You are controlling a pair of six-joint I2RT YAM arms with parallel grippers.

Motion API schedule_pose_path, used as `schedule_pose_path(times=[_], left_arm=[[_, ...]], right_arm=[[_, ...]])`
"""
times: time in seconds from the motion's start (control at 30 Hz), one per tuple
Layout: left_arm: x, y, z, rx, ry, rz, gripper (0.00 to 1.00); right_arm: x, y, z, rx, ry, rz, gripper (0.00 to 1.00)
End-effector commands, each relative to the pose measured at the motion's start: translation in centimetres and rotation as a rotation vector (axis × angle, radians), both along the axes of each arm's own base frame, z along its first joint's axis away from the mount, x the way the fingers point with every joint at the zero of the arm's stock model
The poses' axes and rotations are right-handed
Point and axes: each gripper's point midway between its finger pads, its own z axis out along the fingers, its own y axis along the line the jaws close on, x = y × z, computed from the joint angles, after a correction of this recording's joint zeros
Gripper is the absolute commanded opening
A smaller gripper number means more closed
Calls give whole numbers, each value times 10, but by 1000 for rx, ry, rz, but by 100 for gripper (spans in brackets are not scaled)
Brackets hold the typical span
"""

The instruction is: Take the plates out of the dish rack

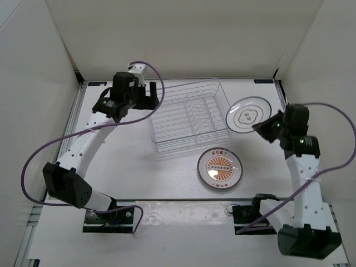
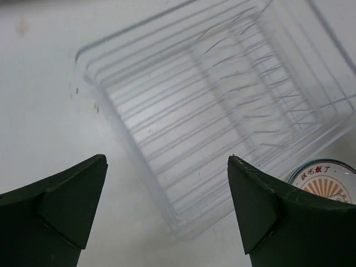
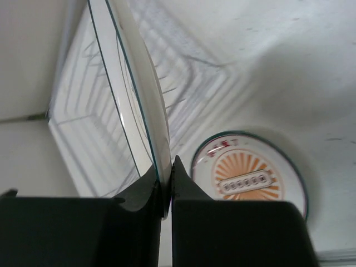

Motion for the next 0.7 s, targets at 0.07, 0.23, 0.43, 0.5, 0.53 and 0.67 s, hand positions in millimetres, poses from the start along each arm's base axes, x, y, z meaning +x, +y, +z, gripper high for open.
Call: schedule_pose_path(times=[0.07, 0.23, 0.43, 0.5, 0.53, 0.67], left_arm=[[-35, 32, -76, -198, 481, 202, 100], [-38, 46, -105, -227, 542, 253, 100], [-35, 42, -127, -246, 611, 244, 100], [-29, 39, -126, -259, 600, 229, 100], [-27, 36, -131, -260, 611, 219, 100], [-15, 26, -135, -286, 628, 181, 100]], right_arm=[[-17, -45, -76, -21, 30, -314, 0], [-38, -73, -109, -6, 60, -539, 0], [-47, -87, -159, 148, 70, -758, 0], [-50, -83, -171, 182, 99, -767, 0], [-52, -83, -177, 192, 115, -778, 0], [-66, -83, -204, 175, 187, -795, 0]])
